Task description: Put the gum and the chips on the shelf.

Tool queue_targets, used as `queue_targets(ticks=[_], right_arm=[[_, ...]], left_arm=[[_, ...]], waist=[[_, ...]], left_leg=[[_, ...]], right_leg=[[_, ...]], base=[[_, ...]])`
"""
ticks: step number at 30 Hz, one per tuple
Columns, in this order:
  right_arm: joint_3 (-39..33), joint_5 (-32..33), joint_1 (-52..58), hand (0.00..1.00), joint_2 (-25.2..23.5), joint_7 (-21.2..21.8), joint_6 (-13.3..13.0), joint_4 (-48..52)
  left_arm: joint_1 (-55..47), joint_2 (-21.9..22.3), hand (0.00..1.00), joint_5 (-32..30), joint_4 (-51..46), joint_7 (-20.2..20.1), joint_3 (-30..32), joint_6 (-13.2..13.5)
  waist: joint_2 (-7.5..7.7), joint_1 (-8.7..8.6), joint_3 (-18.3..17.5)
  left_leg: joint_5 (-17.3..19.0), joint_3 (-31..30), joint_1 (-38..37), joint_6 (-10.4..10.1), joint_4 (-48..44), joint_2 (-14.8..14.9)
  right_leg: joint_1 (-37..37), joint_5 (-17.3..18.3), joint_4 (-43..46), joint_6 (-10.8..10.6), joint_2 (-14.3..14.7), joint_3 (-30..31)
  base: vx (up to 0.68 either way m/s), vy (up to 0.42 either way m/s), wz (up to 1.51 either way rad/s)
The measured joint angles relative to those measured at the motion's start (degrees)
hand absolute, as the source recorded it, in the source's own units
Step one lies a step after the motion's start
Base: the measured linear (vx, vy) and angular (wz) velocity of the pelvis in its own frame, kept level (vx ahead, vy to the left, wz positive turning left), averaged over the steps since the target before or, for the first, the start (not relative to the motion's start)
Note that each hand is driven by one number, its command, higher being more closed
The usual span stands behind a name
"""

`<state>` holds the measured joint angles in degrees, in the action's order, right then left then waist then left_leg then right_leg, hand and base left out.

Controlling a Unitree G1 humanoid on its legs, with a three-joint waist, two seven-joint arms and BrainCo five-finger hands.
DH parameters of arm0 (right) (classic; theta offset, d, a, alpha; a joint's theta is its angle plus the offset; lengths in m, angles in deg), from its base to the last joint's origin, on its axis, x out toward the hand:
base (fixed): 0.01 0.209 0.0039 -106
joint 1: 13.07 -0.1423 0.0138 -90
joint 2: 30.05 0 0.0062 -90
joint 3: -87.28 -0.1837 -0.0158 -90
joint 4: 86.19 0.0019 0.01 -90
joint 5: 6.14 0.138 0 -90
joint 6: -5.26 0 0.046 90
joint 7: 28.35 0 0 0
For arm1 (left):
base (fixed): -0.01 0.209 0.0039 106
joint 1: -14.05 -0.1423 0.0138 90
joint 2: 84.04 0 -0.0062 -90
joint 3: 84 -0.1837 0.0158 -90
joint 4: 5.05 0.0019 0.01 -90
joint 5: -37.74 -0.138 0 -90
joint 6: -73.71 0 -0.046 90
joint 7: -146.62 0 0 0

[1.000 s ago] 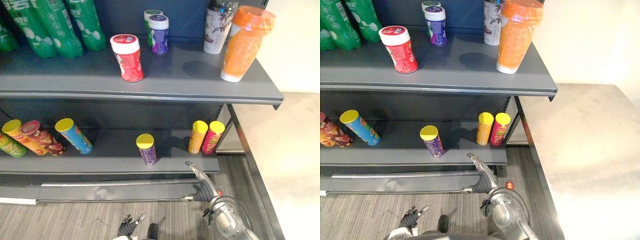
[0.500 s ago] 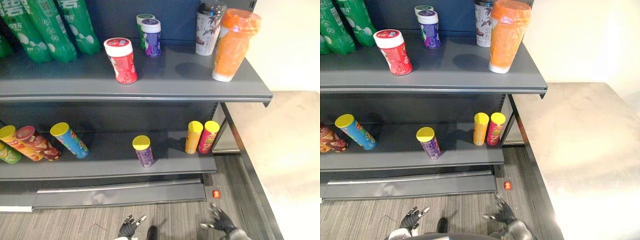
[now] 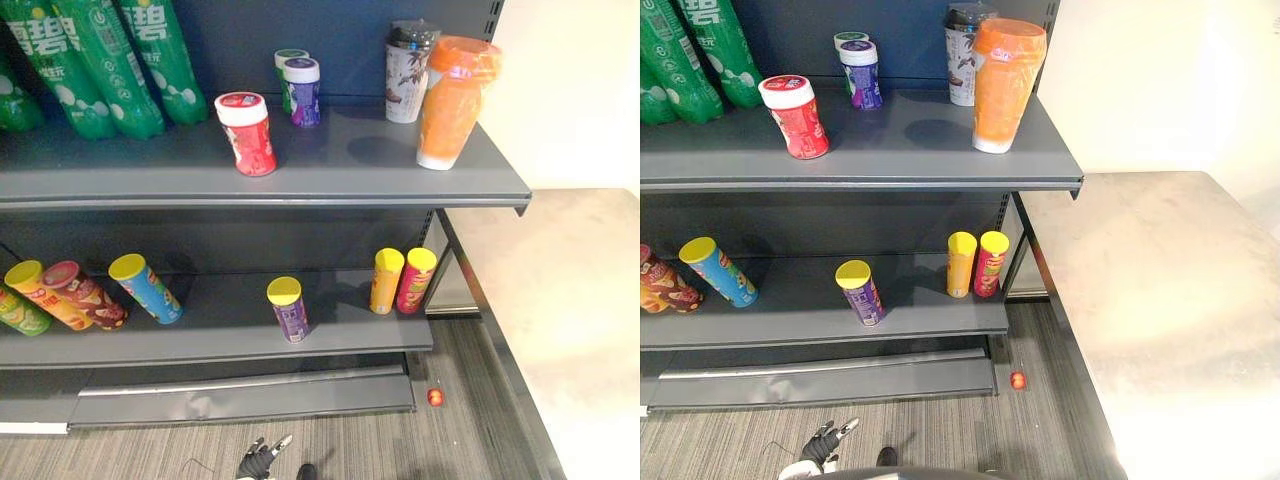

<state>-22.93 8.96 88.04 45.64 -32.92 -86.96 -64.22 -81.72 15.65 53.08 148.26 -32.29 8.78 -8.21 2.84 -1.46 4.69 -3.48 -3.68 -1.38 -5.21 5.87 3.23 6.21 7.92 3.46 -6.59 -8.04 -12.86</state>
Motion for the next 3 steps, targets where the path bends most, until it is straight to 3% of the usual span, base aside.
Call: queue_targets(ticks=[3], right_arm=[[-1.5,0.1,-0.2,0.00,-0.2,0.0,0.8,-0.5]], left_arm=[[0.1,0.1,0.00,-0.6,0.1,0.4,1.1,-0.5]], waist=[[-0.02,0.03,0.0]], left_leg=[[0.1,1.1,-0.3,0.0,0.0,0.3]], right_leg=[[-0.1,-0.1,-0.3,-0.1,0.2,0.9]], base=[[-0.02,0.001,-0.13]])
